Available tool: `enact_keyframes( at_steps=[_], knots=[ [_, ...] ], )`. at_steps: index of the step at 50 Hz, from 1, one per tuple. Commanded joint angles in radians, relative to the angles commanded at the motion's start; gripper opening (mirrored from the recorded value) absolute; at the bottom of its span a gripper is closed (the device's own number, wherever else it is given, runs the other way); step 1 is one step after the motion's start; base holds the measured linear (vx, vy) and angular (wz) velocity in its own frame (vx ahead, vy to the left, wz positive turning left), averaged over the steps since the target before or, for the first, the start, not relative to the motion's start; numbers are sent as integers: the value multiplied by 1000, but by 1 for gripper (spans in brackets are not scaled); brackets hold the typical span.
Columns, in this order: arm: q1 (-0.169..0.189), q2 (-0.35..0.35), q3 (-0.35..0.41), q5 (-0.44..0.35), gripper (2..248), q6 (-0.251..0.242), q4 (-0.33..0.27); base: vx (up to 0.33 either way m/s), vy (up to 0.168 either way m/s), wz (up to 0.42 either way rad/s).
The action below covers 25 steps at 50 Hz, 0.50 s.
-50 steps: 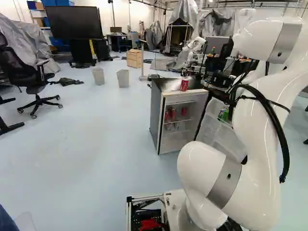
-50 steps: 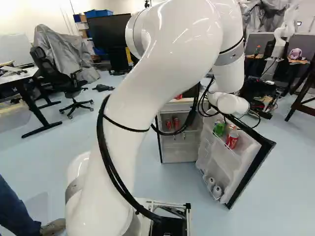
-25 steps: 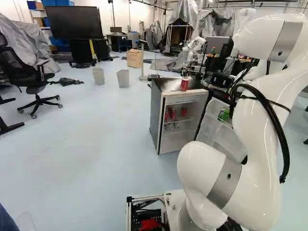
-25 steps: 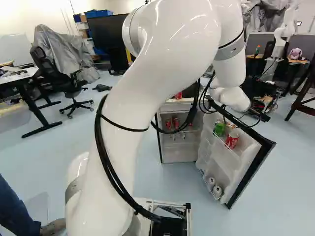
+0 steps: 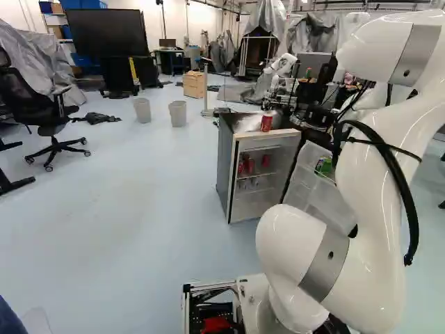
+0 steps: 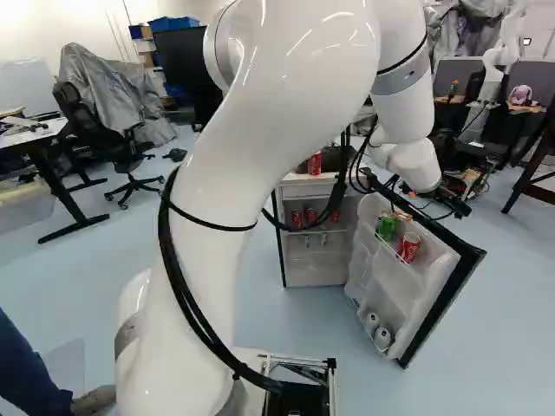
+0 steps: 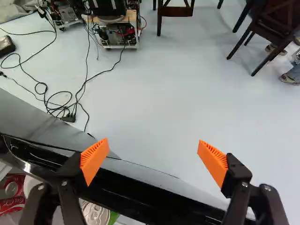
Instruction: Grab a drink from the fridge
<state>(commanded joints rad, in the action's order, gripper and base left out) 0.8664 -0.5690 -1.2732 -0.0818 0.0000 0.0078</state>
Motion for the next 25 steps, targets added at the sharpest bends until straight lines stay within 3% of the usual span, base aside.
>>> enact_keyframes(
  at_steps=[25],
  knots=[
    [-12,-23,-96,197,247,0,0,0,0,0]
  ],
)
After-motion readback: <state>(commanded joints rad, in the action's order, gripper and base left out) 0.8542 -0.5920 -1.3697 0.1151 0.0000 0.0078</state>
